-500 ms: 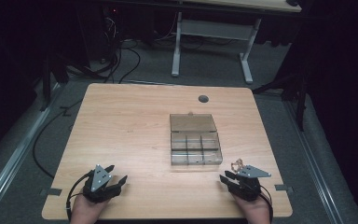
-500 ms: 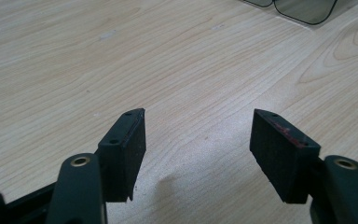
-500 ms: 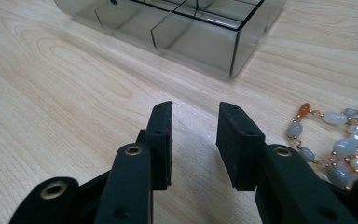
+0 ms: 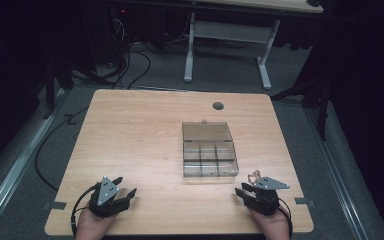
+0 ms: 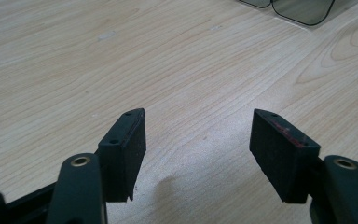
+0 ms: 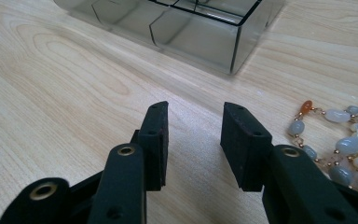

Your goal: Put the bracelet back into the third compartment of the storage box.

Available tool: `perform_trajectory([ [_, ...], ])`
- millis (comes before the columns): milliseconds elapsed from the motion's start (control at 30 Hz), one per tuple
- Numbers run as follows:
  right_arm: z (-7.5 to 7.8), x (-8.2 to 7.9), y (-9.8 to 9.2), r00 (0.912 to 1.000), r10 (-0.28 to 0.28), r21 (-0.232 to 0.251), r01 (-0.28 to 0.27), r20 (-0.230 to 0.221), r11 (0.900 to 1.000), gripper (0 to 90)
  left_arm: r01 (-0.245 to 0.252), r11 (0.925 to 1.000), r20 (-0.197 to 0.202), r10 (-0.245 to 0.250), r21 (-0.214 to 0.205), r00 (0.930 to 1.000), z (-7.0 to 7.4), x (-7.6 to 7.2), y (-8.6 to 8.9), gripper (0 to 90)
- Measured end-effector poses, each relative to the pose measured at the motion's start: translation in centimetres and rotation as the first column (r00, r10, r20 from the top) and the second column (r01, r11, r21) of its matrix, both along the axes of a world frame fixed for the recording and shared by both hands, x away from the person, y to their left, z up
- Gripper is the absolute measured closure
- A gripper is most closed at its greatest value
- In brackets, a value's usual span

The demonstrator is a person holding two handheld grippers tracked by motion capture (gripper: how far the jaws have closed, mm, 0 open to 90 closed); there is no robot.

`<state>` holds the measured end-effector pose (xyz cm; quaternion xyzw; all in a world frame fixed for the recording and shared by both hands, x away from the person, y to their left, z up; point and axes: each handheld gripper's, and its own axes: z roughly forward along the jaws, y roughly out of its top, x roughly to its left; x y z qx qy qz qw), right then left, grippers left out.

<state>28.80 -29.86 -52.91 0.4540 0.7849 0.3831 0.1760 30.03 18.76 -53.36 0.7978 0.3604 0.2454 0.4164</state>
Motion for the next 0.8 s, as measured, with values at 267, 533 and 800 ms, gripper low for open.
perform_trajectory([
  [267, 0.03, -0.05, -0.17, 1.0000, 0.004, 0.021, -0.004, 0.003, 0.9998, 61.9, 0.000, 1.0000, 0.000, 0.000, 0.007, 1.0000, -0.01, 0.00, -0.08, 36.7],
  [533, 0.16, -0.26, -0.35, 0.9998, 0.010, 0.028, -0.011, 0.019, 0.9995, 62.8, -0.002, 1.0000, 0.000, 0.002, 0.006, 1.0000, 0.00, 0.00, -0.07, 36.8],
  [800, 0.61, -0.48, -1.02, 0.9992, -0.006, 0.043, 0.004, 0.039, 0.9991, 61.8, 0.001, 1.0000, 0.004, -0.001, 0.005, 1.0000, 0.00, -0.03, -0.07, 36.7],
])
